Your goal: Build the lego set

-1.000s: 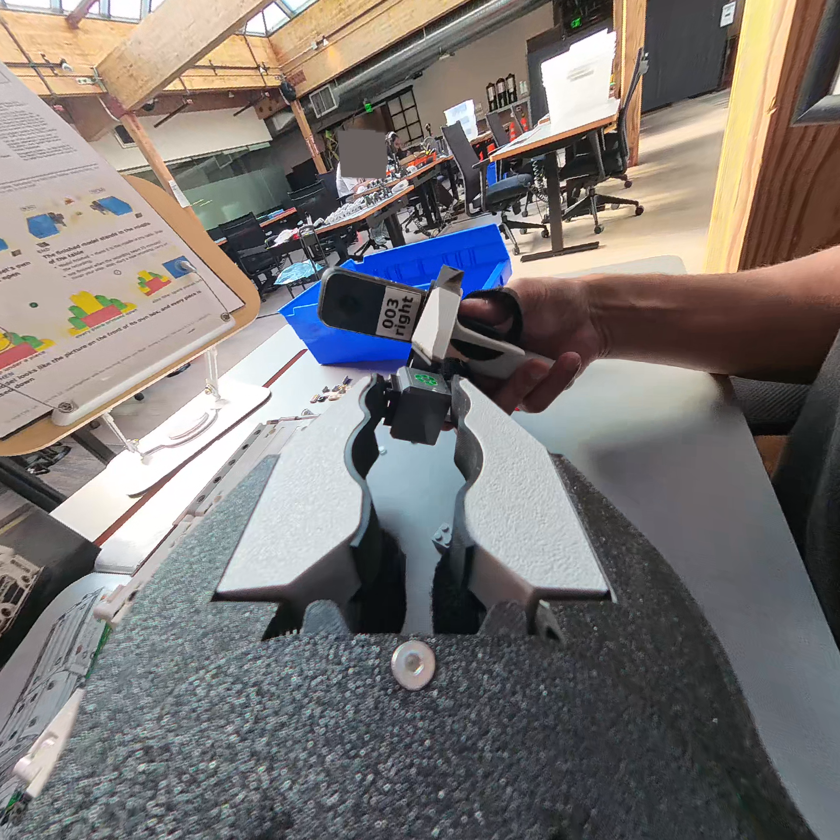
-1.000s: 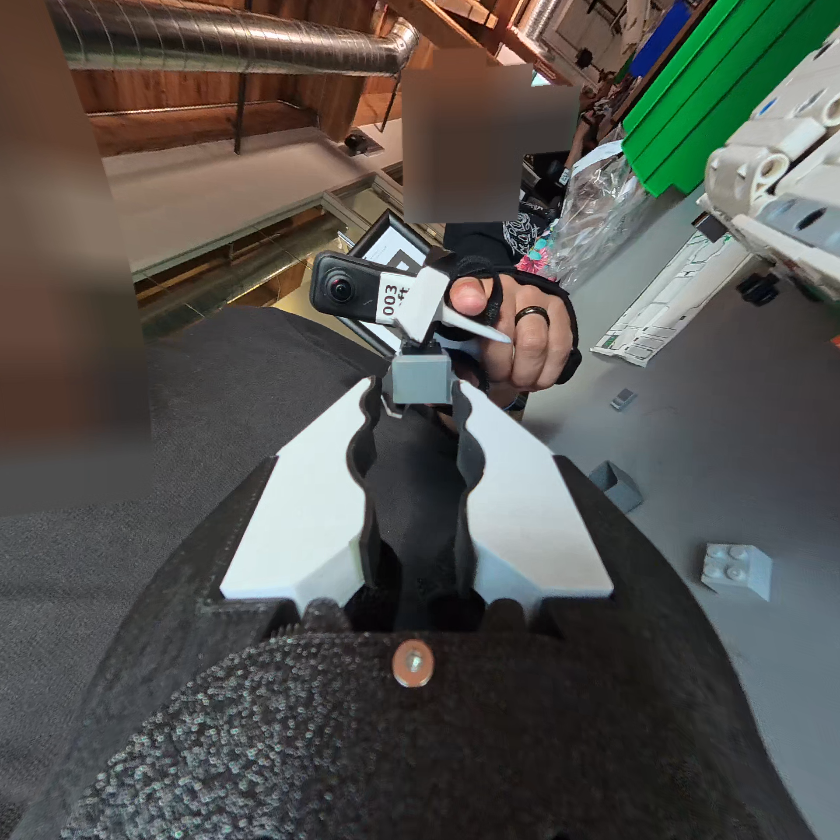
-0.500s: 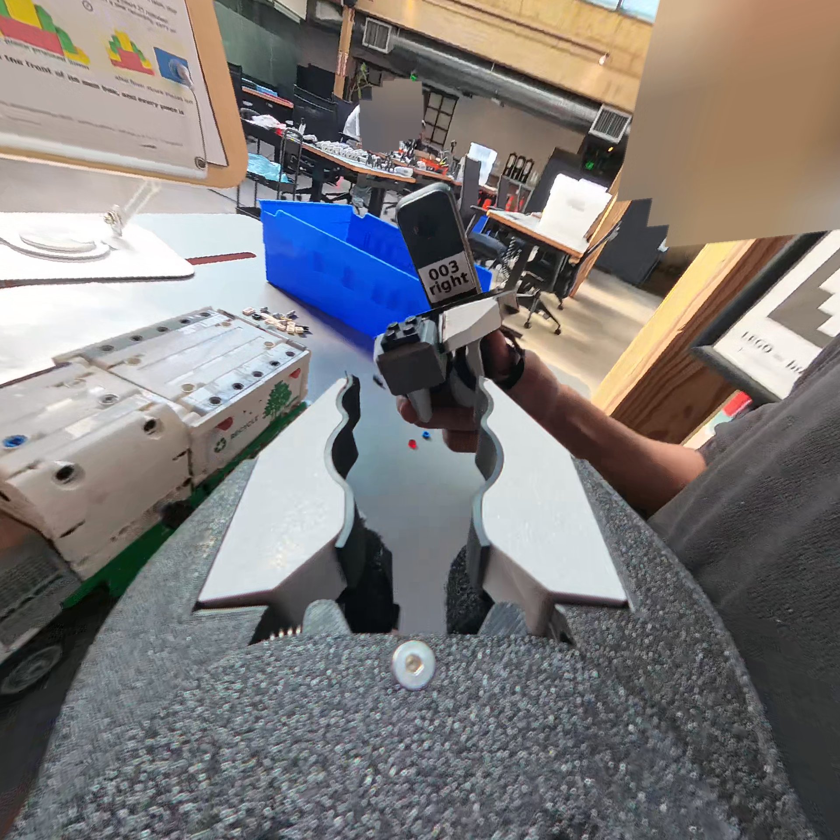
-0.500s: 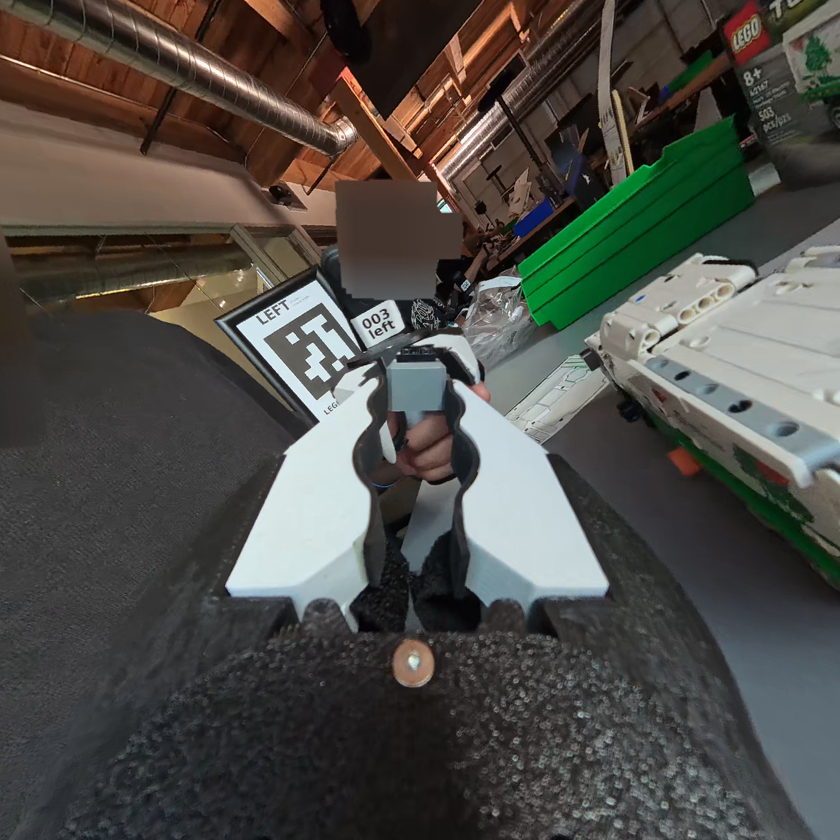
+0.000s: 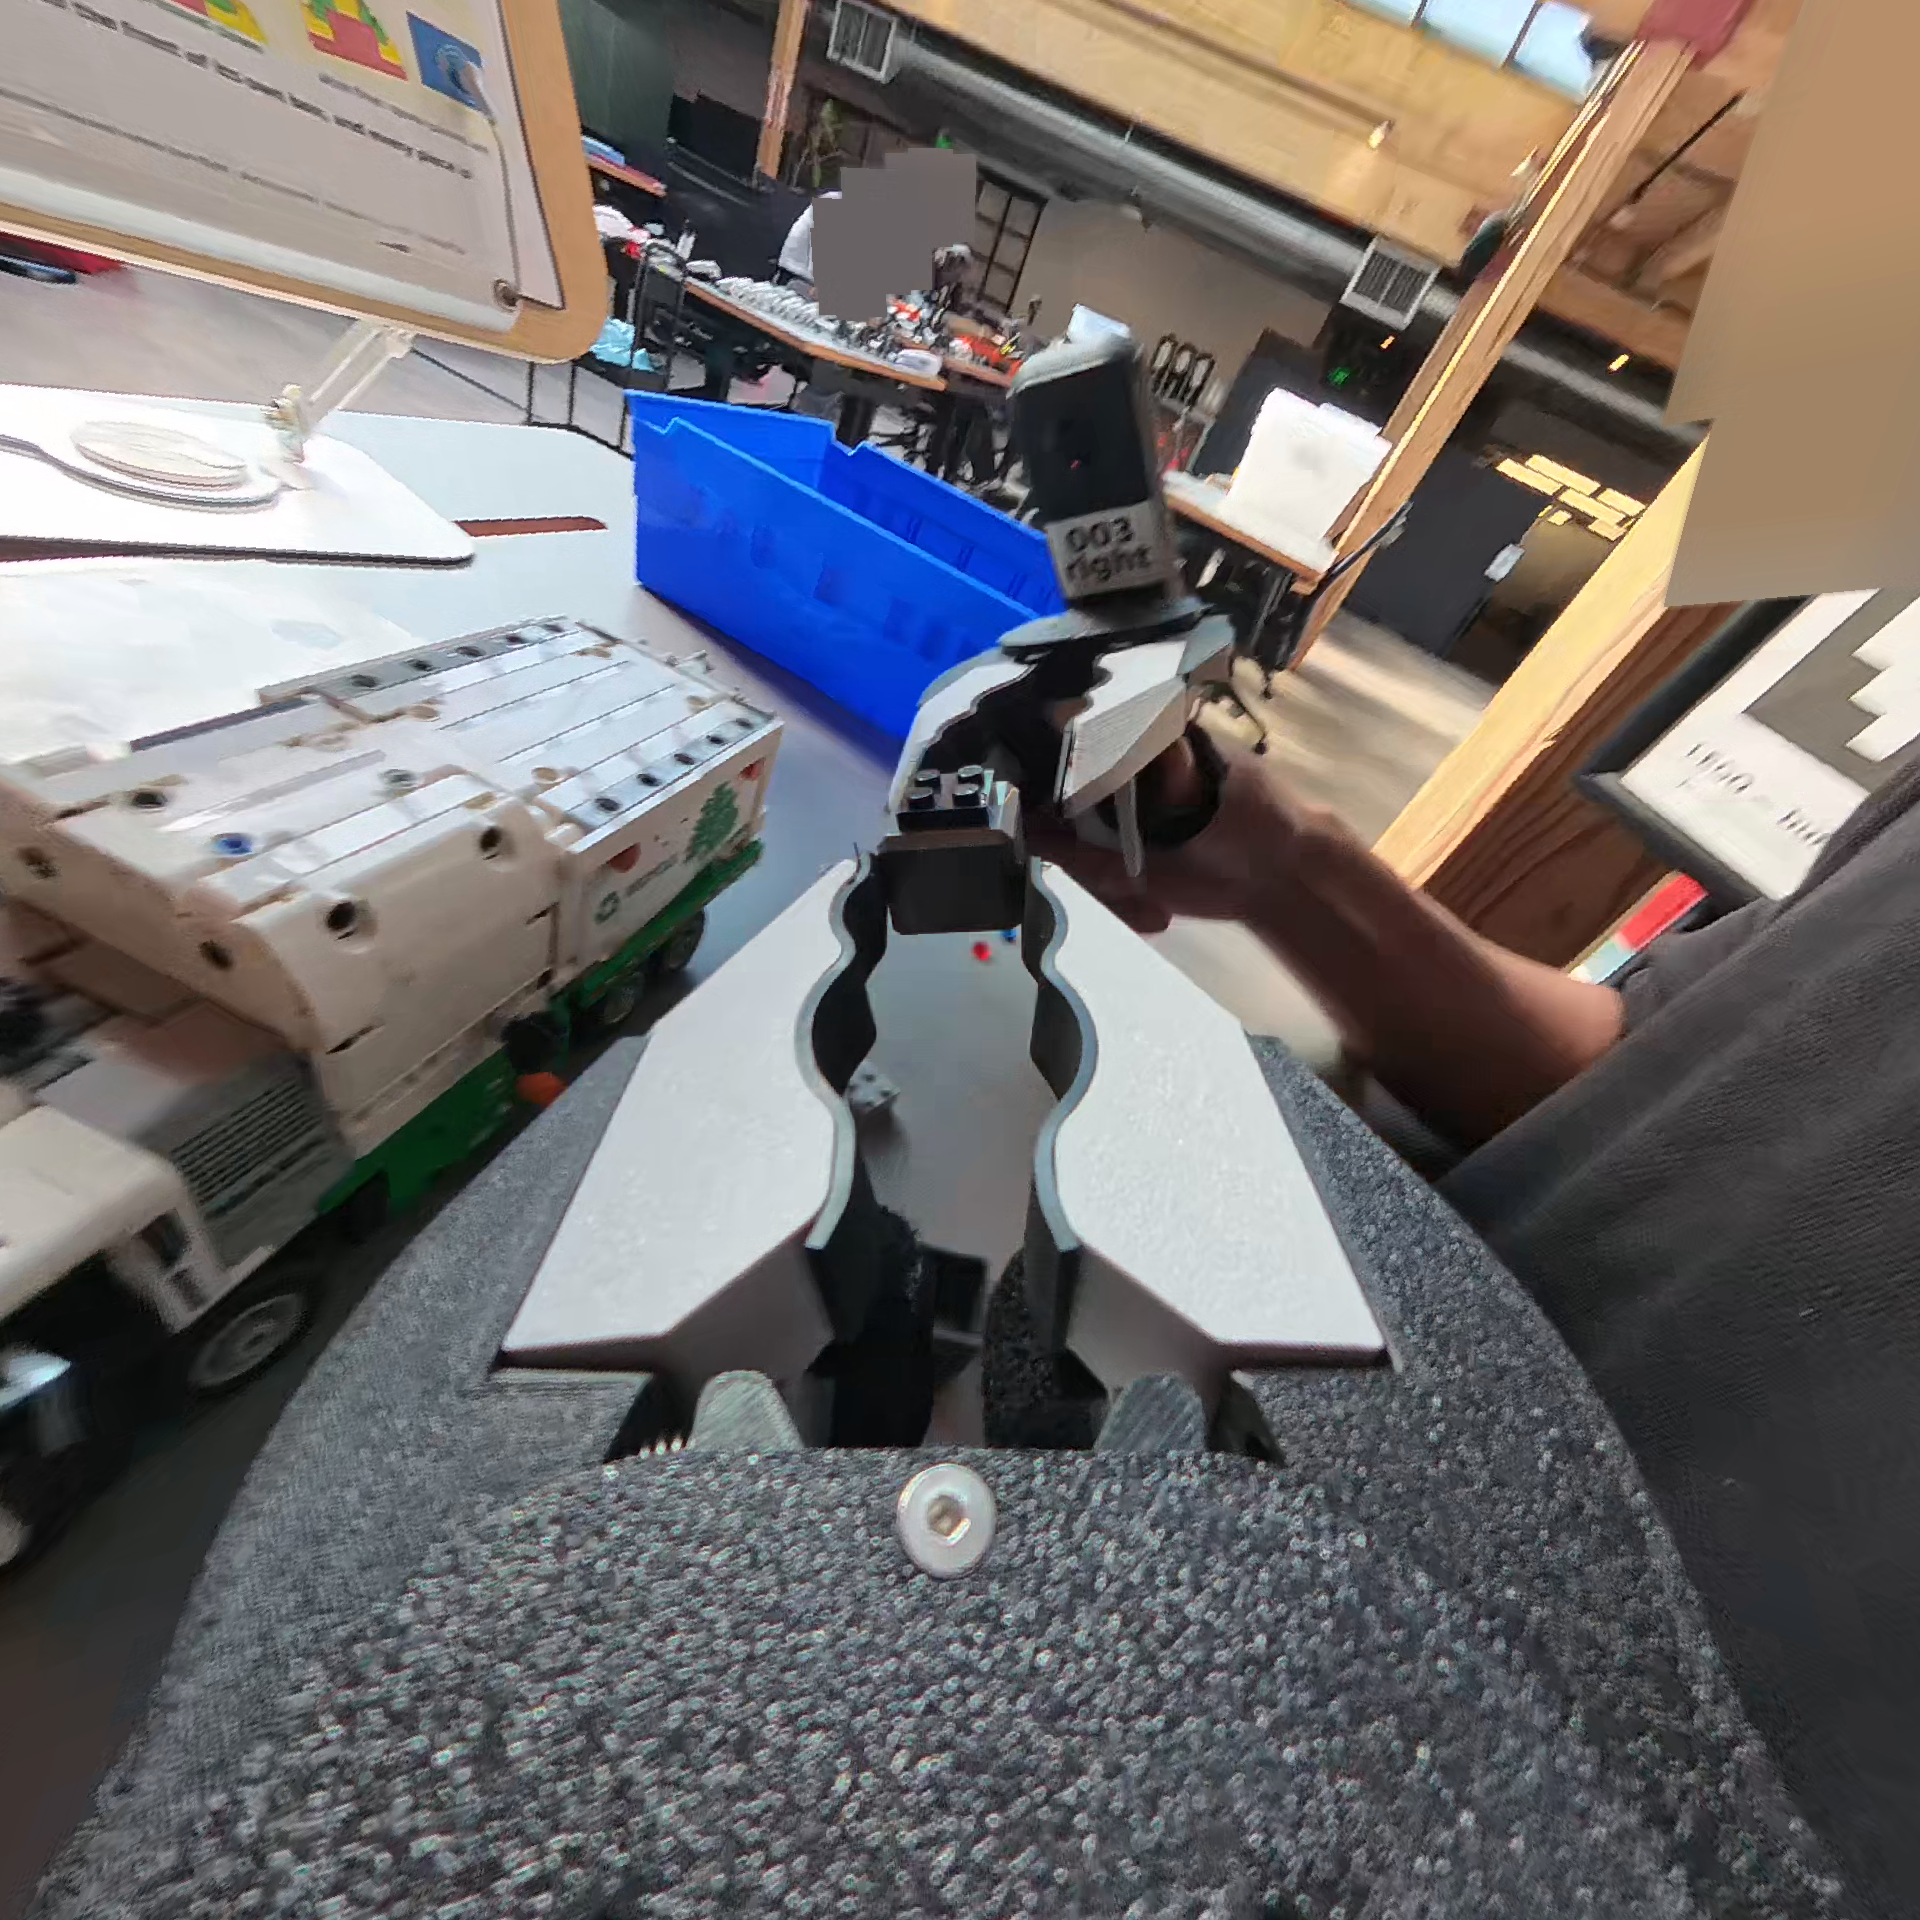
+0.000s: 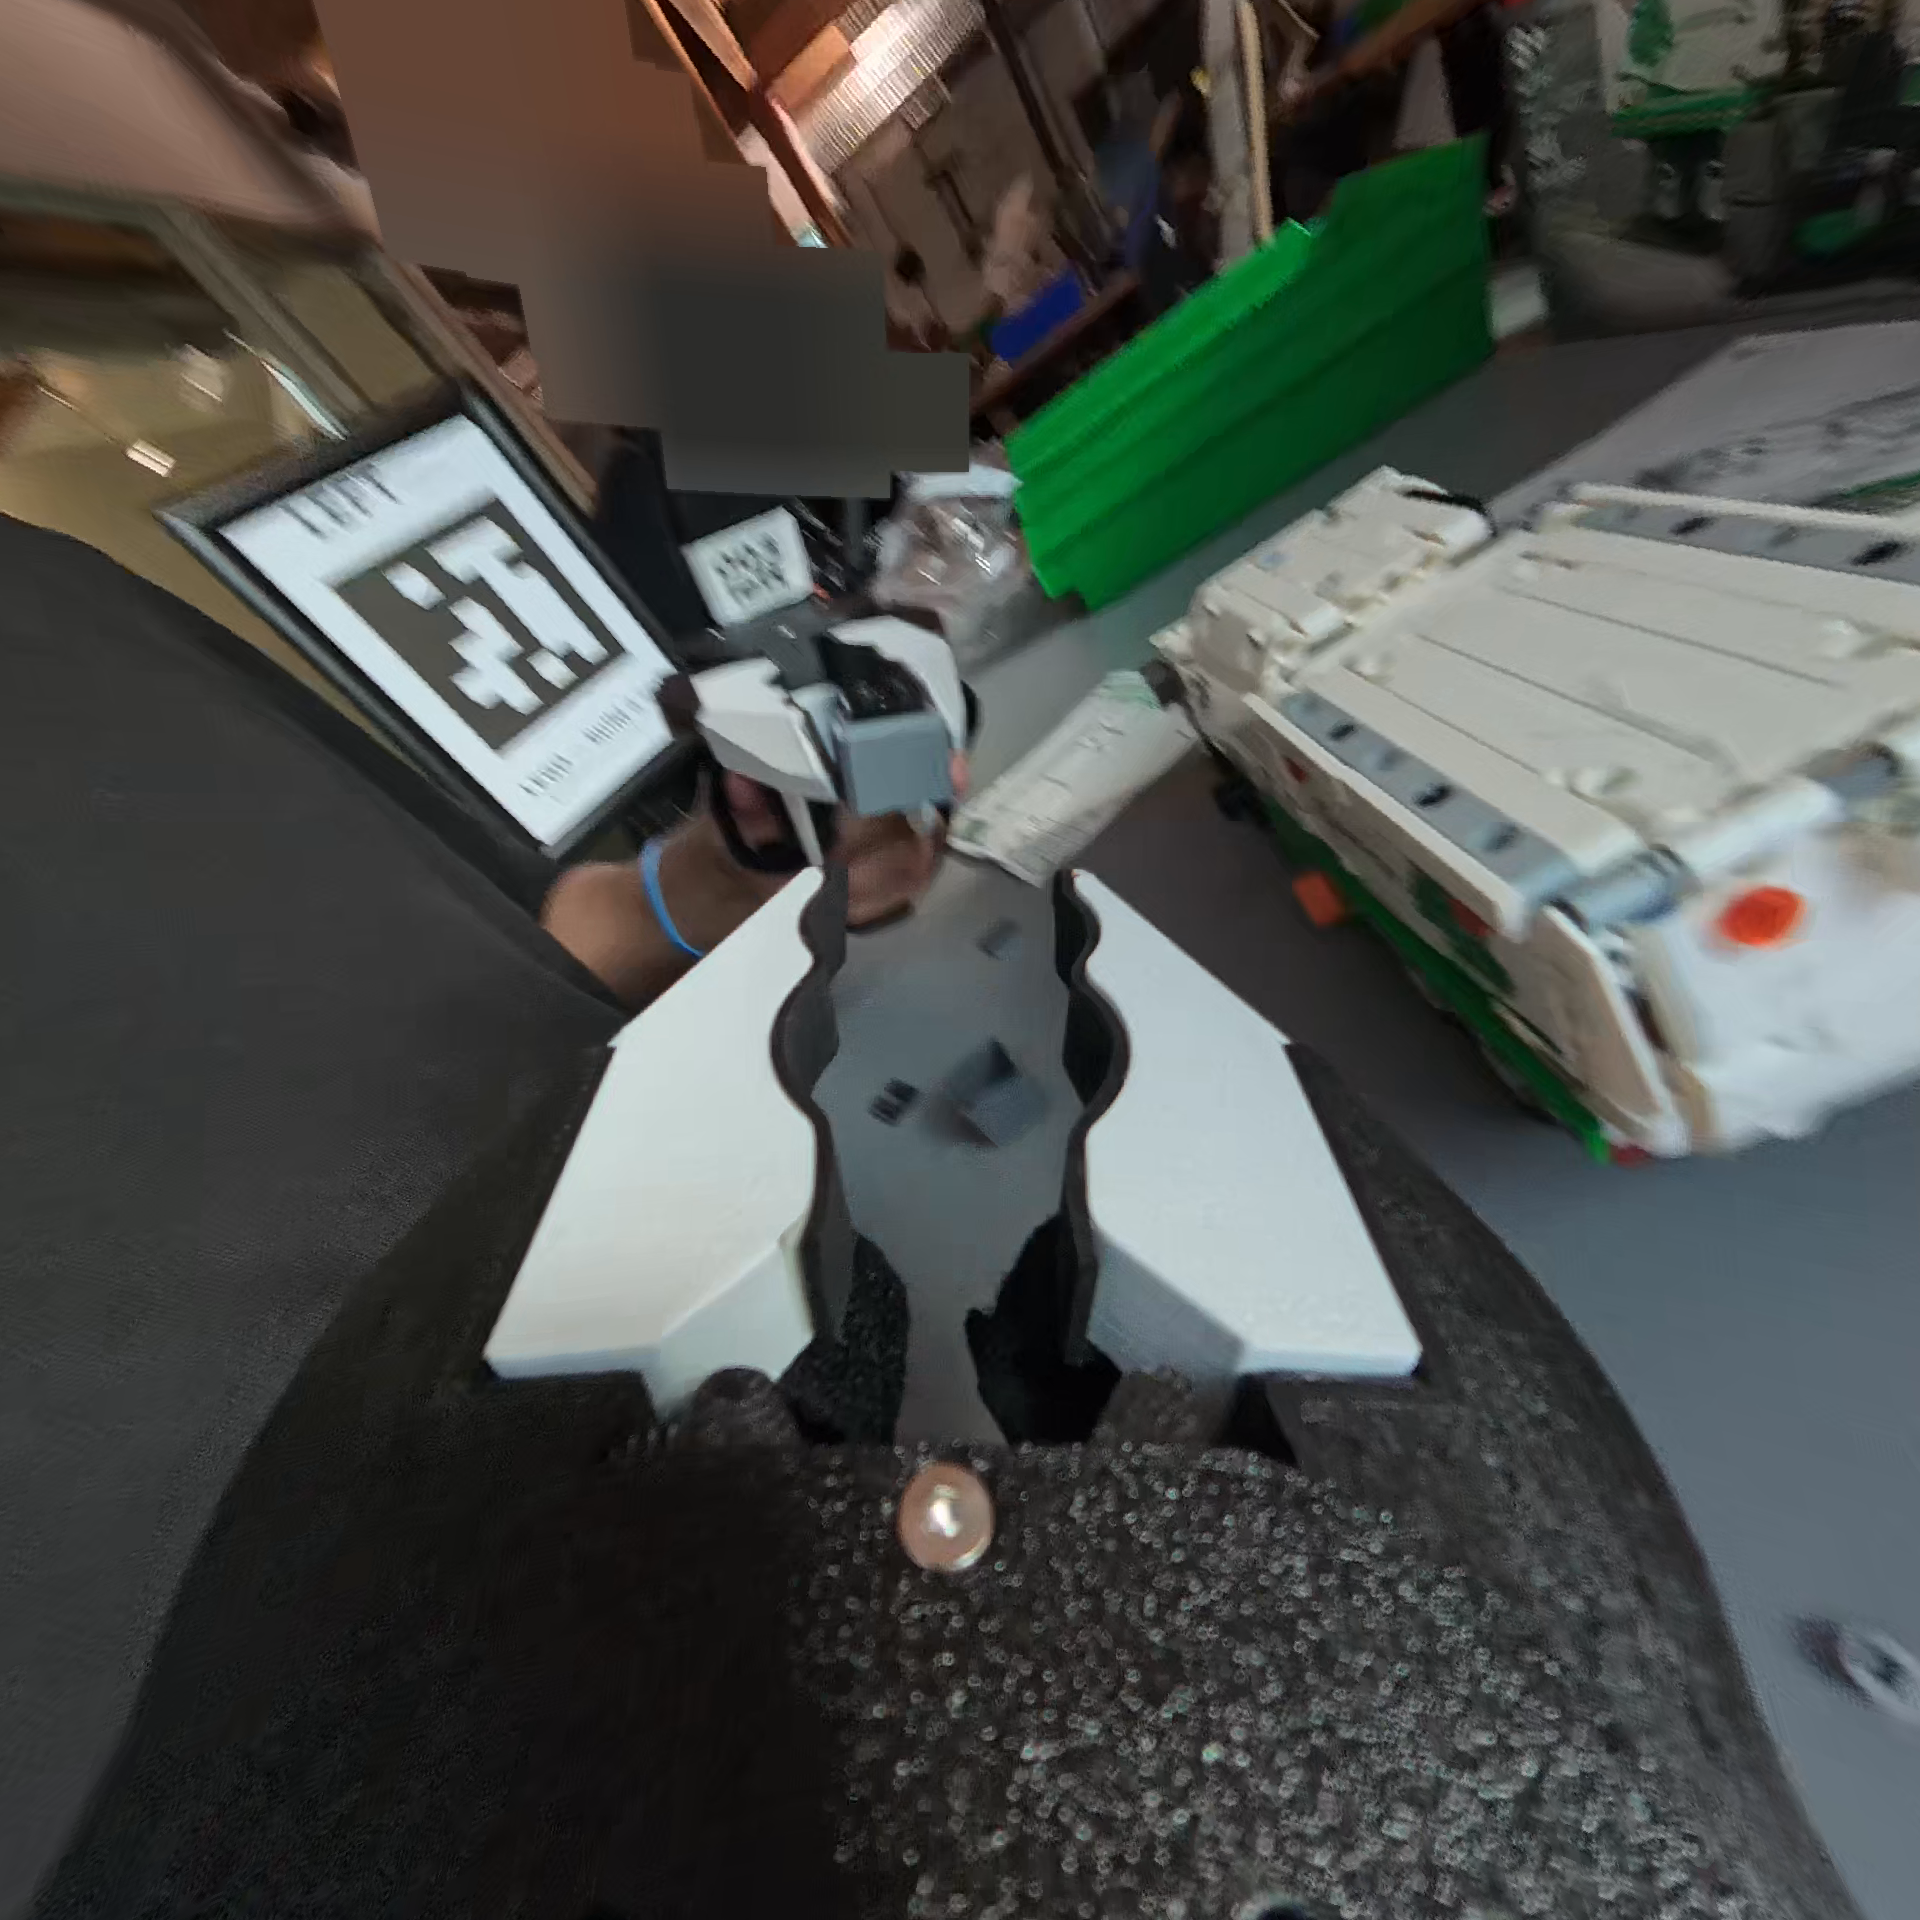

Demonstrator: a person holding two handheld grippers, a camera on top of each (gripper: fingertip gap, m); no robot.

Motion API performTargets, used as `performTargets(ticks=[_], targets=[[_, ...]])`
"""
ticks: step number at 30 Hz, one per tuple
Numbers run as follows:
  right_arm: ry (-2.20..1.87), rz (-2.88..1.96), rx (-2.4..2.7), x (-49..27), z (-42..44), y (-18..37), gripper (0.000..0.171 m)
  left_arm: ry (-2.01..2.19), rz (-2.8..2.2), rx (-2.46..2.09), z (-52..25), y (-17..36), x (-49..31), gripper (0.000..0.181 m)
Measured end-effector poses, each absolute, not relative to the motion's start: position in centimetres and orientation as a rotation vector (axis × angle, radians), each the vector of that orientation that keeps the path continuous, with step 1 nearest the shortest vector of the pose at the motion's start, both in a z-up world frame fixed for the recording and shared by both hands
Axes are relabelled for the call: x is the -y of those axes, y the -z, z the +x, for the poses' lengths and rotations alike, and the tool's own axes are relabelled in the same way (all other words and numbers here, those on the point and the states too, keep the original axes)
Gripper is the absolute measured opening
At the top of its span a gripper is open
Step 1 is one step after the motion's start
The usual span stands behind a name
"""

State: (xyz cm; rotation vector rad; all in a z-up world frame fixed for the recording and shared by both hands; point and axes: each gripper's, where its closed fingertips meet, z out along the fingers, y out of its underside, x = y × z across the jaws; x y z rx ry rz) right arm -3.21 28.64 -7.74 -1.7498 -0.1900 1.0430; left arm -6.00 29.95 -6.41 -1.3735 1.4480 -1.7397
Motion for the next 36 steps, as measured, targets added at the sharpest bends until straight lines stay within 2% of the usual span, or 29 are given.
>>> performTargets(ticks=[4, 8, 10, 14, 17, 20, 22, 36], targets=[[-0.506, -2.151, 0.451, -27.2, -1.1, 15.2, 0.043, 1.486, -1.331, -1.562, -7.4, 9.3, -32.4, 0.024], [-0.38, -2.248, 0.585, -27.3, -2.7, 18.1, 0.043, 1.379, -1.224, -1.718, -7.7, 11.0, -32.2, 0.024], [-0.352, -2.256, 0.609, -27.8, -3.1, 18.7, 0.038, 1.351, -1.161, -1.791, -7.5, 11.6, -31.8, 0.024], [-0.311, -2.252, 0.654, -28.3, -3.4, 19.4, 0.018, 1.354, -1.084, -1.876, -7.2, 12.2, -31.2, 0.025], [-0.27, -2.205, 0.665, -28.8, -3.2, 18.3, 0.016, 1.369, -1.067, -1.891, -7.1, 12.4, -31.1, 0.024], [-0.449, -1.943, 0.62, -29.3, -5.1, 11.5, 0.015, 1.374, -1.073, -1.902, -7.1, 12.7, -30.9, 0.025], [-0.543, -1.884, 0.661, -29.4, -6.9, 9.4, 0.015, 1.39, -1.06, -1.908, -7.3, 12.5, -30.6, 0.024], [-0.594, -1.981, 0.864, -30.7, -9.0, 9.2, 0.016, 1.395, -0.961, -1.894, -8.4, 11.1, -30.0, 0.024]])
